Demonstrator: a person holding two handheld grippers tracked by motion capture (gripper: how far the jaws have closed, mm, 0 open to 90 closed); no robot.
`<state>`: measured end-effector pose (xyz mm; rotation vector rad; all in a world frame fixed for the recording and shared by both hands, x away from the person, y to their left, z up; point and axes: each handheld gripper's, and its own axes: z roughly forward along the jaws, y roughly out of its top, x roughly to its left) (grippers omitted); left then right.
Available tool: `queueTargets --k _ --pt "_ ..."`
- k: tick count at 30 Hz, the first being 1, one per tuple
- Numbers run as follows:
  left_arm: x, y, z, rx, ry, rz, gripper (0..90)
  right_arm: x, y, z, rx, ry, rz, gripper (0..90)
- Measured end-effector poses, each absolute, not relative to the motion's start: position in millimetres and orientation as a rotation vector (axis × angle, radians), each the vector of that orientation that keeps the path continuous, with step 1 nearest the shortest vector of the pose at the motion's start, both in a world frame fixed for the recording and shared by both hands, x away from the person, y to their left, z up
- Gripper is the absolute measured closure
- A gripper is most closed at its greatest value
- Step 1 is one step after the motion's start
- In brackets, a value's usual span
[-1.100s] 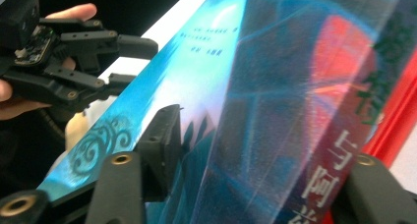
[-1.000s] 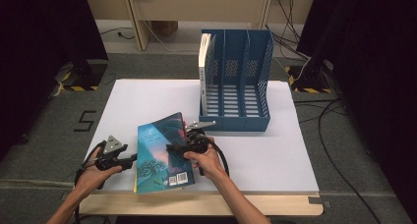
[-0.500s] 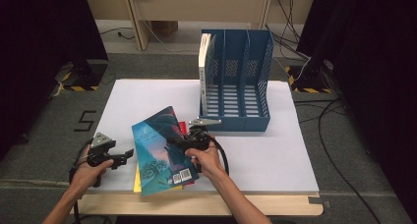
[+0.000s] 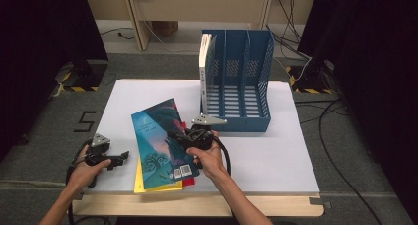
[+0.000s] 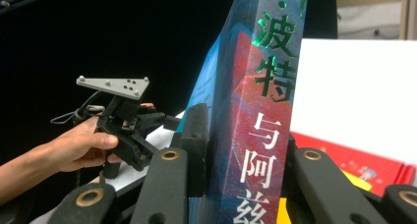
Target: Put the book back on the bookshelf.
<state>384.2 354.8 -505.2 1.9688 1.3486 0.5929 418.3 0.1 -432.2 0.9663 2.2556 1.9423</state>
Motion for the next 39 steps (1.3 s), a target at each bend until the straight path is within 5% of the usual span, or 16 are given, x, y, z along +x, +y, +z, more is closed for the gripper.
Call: queueTargets --k 39 --pt "384 356 -505 1.969 1.345 0.581 11.8 399 -46 -385 0.823 1.938 1.982 71.0"
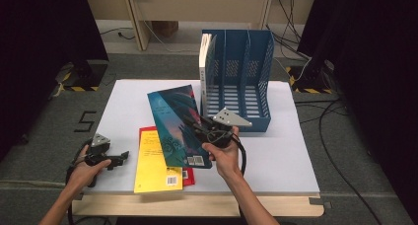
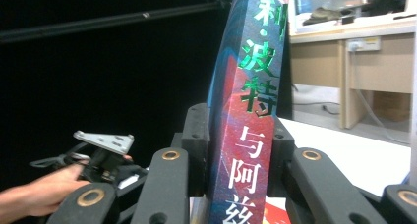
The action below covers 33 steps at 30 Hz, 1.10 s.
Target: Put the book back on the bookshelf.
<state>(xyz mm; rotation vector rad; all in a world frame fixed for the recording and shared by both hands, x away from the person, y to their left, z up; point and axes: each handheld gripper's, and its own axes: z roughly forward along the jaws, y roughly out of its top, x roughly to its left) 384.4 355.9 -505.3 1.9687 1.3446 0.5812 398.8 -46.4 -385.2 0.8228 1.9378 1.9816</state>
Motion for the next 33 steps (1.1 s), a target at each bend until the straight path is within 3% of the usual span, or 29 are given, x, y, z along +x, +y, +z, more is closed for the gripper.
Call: queueTargets --k 15,33 --pt "384 356 -506 1.962 1.344 0.580 11.9 385 -74 -373 0.766 1.842 1.943 71.1" --pt "384 356 -506 1.968 1.341 0.581 11.8 377 -122 -398 0.742 1.777 1.837 71.0"
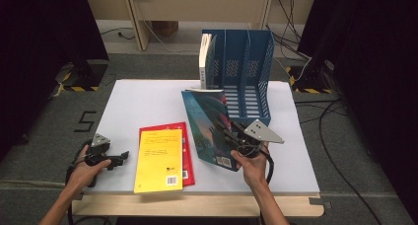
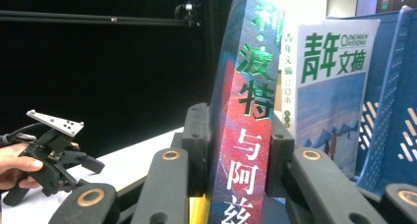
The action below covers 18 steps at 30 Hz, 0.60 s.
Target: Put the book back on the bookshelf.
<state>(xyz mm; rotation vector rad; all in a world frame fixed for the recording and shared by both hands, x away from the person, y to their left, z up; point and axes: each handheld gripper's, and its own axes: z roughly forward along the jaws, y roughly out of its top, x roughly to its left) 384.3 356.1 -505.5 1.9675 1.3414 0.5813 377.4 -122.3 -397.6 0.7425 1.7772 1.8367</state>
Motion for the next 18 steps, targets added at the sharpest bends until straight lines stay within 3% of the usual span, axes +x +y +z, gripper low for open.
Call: queueTargets --k 18 --pt "384 356 -506 1.966 1.340 0.582 11.8 350 -151 -409 0.715 1.778 1.785 74.4"
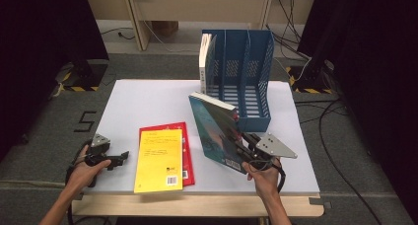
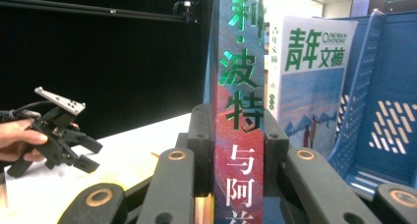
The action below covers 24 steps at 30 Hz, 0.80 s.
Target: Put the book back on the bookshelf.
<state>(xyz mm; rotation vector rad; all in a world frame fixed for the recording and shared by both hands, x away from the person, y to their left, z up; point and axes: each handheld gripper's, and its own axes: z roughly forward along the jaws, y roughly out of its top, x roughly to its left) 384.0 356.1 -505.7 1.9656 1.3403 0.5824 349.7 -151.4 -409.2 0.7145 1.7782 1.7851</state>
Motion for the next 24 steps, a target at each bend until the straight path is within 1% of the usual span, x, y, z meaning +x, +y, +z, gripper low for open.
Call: queueTargets --k 12,24 --pt "384 356 -506 1.966 1.340 0.582 11.8 328 -182 -427 0.770 1.803 1.744 74.0" --pt "384 356 -506 1.965 1.340 0.583 11.8 310 -187 -433 0.739 1.843 1.662 73.7"
